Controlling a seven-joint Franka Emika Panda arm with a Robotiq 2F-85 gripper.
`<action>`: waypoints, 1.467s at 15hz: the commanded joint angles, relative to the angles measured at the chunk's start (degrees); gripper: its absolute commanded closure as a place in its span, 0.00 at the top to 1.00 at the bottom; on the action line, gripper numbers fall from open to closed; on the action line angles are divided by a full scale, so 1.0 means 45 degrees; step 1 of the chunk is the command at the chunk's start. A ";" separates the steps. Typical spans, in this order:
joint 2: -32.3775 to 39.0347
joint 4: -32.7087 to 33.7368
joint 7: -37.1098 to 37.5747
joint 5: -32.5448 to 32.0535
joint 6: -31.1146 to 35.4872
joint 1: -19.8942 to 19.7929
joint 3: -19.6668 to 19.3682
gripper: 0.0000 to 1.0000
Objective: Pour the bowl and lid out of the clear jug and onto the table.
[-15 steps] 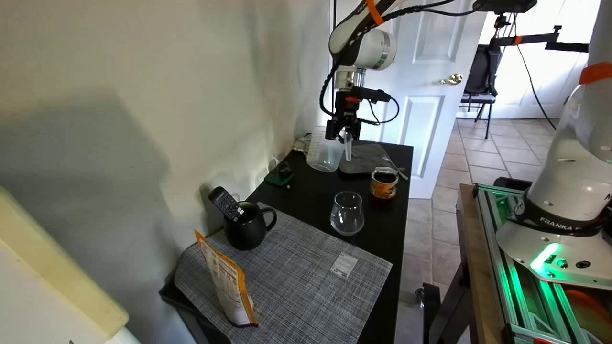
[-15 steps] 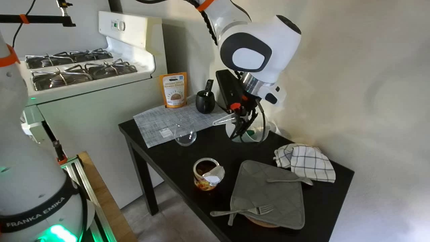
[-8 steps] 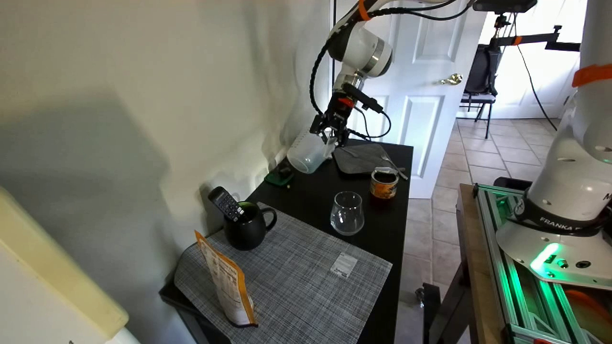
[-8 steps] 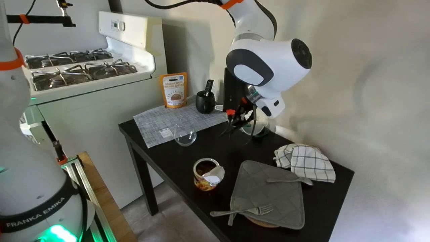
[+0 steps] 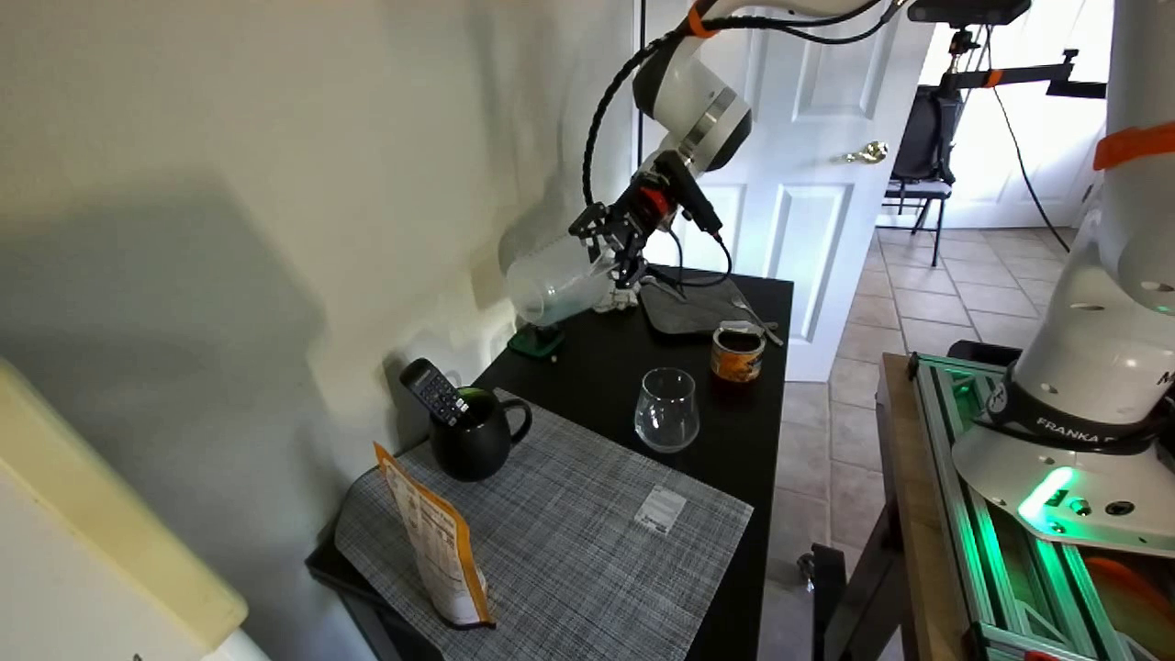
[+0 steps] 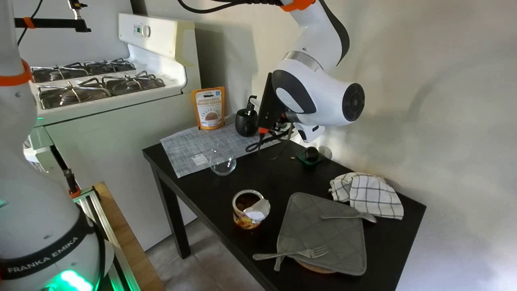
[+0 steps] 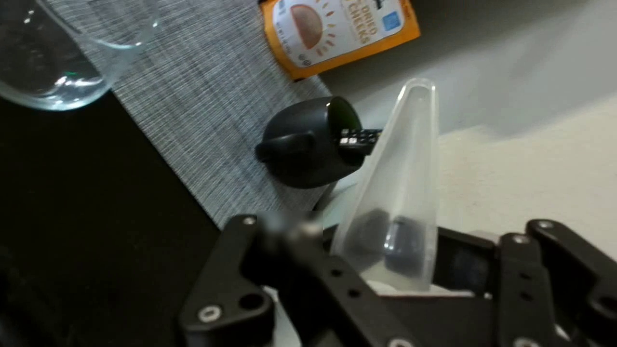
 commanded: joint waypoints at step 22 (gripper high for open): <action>0.2047 0.0700 -0.4537 0.0622 -0.8080 0.0153 -0.1487 0.00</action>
